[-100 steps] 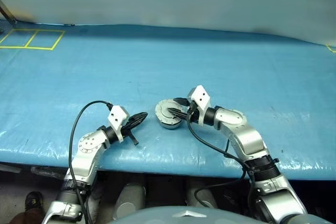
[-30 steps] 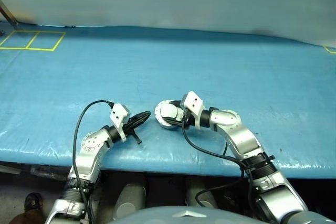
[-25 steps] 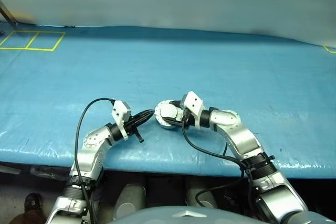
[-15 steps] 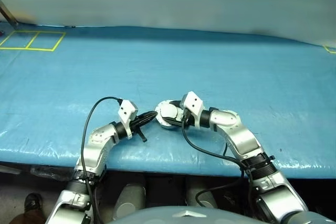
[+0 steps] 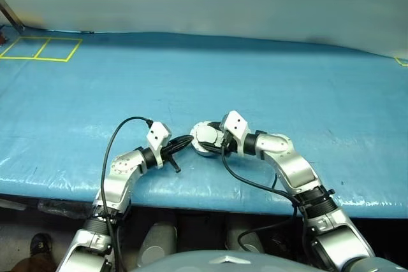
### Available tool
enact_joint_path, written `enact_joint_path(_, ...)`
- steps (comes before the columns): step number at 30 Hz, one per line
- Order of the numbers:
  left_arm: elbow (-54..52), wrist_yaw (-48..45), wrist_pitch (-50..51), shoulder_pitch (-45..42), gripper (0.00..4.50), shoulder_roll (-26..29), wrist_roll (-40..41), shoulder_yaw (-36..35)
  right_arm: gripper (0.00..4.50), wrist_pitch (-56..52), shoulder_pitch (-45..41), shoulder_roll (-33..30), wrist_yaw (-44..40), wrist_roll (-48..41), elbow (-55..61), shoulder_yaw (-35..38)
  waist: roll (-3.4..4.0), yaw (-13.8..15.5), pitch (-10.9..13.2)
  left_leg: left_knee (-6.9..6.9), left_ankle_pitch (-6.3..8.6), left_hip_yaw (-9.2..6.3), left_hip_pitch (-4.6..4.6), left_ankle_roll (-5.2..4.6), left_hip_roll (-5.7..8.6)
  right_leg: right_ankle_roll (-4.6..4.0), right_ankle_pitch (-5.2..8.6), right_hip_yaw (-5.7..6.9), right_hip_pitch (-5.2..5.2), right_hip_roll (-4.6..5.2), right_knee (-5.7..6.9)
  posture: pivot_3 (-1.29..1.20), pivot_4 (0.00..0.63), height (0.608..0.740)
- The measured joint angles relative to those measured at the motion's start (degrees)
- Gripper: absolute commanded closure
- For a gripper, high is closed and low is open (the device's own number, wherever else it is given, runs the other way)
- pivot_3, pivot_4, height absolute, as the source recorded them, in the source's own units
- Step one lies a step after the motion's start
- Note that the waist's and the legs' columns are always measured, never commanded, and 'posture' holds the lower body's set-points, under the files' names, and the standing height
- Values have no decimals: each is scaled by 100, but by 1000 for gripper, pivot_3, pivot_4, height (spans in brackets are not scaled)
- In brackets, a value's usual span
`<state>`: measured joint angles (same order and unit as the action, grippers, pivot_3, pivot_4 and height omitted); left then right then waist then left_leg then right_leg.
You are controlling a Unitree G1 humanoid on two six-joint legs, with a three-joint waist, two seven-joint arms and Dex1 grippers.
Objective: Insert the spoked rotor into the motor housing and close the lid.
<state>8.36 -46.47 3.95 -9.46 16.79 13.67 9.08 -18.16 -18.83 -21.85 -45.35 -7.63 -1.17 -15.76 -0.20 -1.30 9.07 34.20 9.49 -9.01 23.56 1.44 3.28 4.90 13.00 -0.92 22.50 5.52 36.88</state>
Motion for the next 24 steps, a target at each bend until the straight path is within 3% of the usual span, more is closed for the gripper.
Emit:
enact_joint_path(4, 0, -12, -50, 14, 4500, 0, 1, 18, 23, -62, 140, 7, -3, -218, 149, 182, -1, 27, 1, -4, 0, -3, 10, 0, 2, 2, 0, 0, 7, 0, -5, 0, 150, 740)
enact_joint_path(11, 0, 4, -78, 51, 4500, -3, 2, 20, 23, -641, 266, 290, 400, -1125, 448, 1194, 1, 45, 4, -4, 0, -3, 12, 0, 2, 1, 0, 0, 8, 0, -5, 0, 150, 740)
enact_joint_path(24, 0, 8, -124, 60, 4500, -50, -2, 30, 23, -3236, 440, 479, 1016, -2568, 469, 1979, 2, 56, 4, -7, 0, -2, 17, -1, 1, -2, 2, 0, 14, 0, -5, 0, 150, 740)
